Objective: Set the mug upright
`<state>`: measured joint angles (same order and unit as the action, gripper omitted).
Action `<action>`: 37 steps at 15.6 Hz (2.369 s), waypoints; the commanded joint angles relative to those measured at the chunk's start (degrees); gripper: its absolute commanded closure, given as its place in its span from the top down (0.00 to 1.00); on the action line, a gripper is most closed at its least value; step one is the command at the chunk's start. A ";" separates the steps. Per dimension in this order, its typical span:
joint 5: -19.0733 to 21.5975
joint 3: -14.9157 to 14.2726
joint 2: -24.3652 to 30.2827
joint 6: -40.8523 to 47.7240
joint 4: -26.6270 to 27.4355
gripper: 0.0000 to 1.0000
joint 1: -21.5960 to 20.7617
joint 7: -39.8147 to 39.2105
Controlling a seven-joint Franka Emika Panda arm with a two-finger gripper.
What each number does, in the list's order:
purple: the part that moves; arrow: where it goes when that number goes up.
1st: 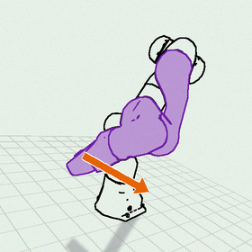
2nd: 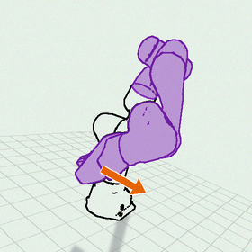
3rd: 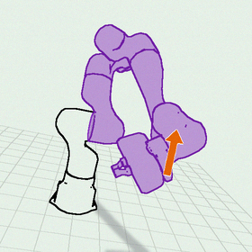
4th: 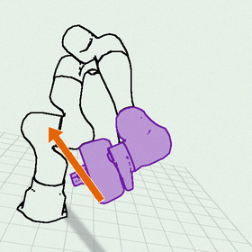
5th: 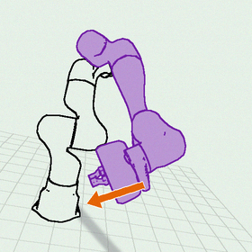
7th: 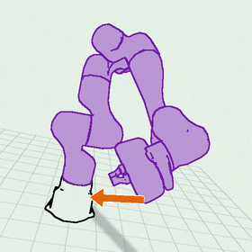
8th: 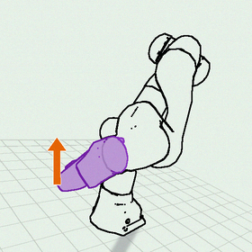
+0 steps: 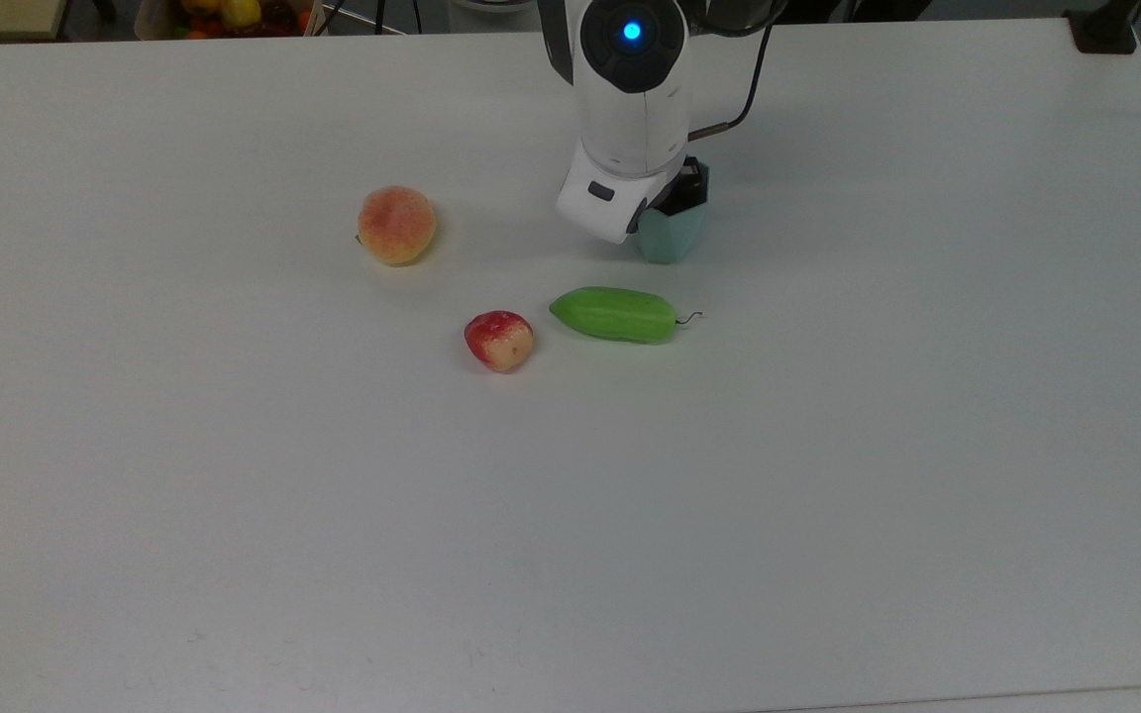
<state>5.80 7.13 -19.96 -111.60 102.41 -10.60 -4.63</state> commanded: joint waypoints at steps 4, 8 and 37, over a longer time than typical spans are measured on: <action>-0.88 -1.16 0.01 -0.37 -0.63 0.67 -1.35 -0.38; -0.88 -1.07 1.41 0.33 -0.72 1.00 -1.35 -0.11; 1.50 -15.39 23.12 13.69 -10.12 1.00 4.45 -0.62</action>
<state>6.05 -6.52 2.89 -96.34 91.86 -4.90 0.63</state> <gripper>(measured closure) 0.000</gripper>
